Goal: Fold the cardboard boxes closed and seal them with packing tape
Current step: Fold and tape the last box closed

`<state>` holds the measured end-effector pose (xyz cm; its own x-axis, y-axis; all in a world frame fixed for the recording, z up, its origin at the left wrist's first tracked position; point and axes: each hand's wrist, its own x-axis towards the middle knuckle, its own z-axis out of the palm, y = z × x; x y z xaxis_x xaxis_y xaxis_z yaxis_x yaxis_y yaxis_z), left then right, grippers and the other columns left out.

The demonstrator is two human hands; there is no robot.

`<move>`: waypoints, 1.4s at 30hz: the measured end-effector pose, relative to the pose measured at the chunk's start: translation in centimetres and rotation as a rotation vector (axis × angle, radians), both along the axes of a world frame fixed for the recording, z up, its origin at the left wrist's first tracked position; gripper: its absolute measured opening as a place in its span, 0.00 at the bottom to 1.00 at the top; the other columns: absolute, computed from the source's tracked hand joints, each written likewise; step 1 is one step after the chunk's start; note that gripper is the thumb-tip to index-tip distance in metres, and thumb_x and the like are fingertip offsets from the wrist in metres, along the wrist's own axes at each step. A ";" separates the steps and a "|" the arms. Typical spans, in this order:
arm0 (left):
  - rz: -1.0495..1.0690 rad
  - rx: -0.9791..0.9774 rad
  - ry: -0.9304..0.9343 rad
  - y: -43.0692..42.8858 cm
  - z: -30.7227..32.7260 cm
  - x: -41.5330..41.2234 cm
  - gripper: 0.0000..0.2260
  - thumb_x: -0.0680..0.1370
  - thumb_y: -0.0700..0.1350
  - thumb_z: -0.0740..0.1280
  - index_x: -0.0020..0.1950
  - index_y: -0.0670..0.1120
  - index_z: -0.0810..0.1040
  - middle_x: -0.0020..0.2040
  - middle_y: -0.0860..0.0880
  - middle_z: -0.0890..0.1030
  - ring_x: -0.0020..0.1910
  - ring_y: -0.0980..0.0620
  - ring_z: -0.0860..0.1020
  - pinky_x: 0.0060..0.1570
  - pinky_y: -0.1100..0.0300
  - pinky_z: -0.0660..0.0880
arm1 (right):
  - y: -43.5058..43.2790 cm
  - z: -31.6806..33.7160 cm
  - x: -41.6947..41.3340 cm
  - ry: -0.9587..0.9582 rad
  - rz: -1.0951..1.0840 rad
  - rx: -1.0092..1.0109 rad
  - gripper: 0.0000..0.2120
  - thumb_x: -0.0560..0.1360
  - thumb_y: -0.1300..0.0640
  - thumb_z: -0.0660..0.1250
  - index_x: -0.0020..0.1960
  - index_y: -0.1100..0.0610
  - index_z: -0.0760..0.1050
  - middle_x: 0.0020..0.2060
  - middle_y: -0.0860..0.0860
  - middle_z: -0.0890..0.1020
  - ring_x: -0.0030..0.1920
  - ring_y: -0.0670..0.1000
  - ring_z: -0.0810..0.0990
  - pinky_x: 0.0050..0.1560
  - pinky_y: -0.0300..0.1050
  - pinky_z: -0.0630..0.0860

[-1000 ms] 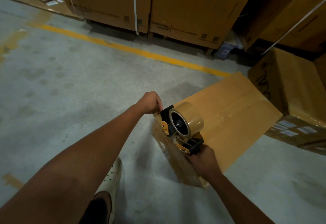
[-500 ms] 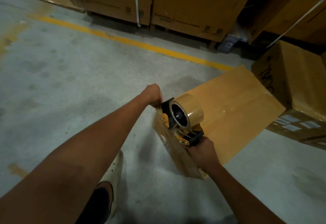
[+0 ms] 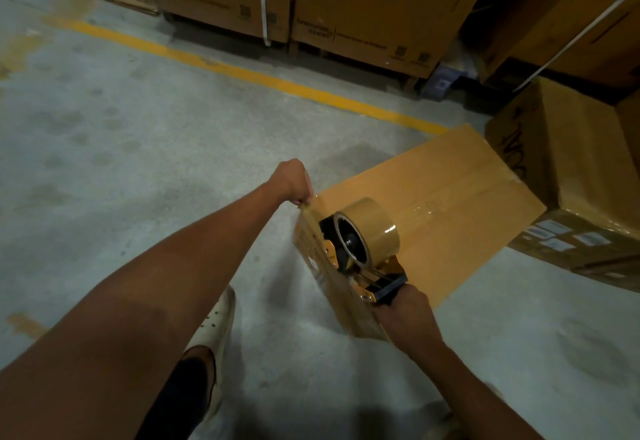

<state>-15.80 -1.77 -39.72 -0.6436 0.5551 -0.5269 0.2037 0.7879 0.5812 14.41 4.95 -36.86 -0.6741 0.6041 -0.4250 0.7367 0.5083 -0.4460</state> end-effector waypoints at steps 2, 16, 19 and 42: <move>0.017 0.018 -0.006 -0.2 -0.1 0.1 0.05 0.69 0.33 0.78 0.45 0.37 0.86 0.38 0.43 0.85 0.34 0.51 0.83 0.47 0.54 0.83 | 0.1 0.2 1.6 -0.011 0.024 0.004 0.12 0.74 0.58 0.71 0.34 0.55 0.73 0.26 0.46 0.73 0.27 0.44 0.72 0.24 0.33 0.64; -0.457 0.109 0.501 -0.6 -4.9 7.4 0.28 0.84 0.54 0.56 0.79 0.40 0.58 0.79 0.38 0.56 0.79 0.38 0.54 0.77 0.45 0.54 | -0.2 1.1 2.2 -0.053 -0.016 0.013 0.13 0.74 0.57 0.70 0.32 0.51 0.71 0.28 0.47 0.75 0.29 0.46 0.74 0.26 0.34 0.64; -0.299 0.268 0.524 -1.6 -6.6 8.8 0.29 0.84 0.56 0.49 0.81 0.41 0.52 0.81 0.40 0.48 0.80 0.40 0.43 0.78 0.44 0.45 | 0.0 0.8 2.2 -0.035 -0.031 0.008 0.09 0.73 0.56 0.71 0.37 0.57 0.76 0.30 0.50 0.77 0.31 0.49 0.76 0.27 0.38 0.67; -0.207 0.309 0.609 -1.7 -7.3 8.7 0.20 0.83 0.55 0.53 0.70 0.45 0.64 0.73 0.39 0.64 0.72 0.40 0.62 0.69 0.45 0.68 | -0.5 0.9 5.8 -0.120 0.006 0.066 0.17 0.75 0.58 0.69 0.30 0.52 0.66 0.25 0.46 0.71 0.25 0.44 0.69 0.24 0.35 0.66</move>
<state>-7.14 -3.48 -47.00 -0.6386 0.7639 0.0936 0.6909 0.5154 0.5070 20.21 4.47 -35.91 -0.6246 0.6296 -0.4620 0.7795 0.5383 -0.3203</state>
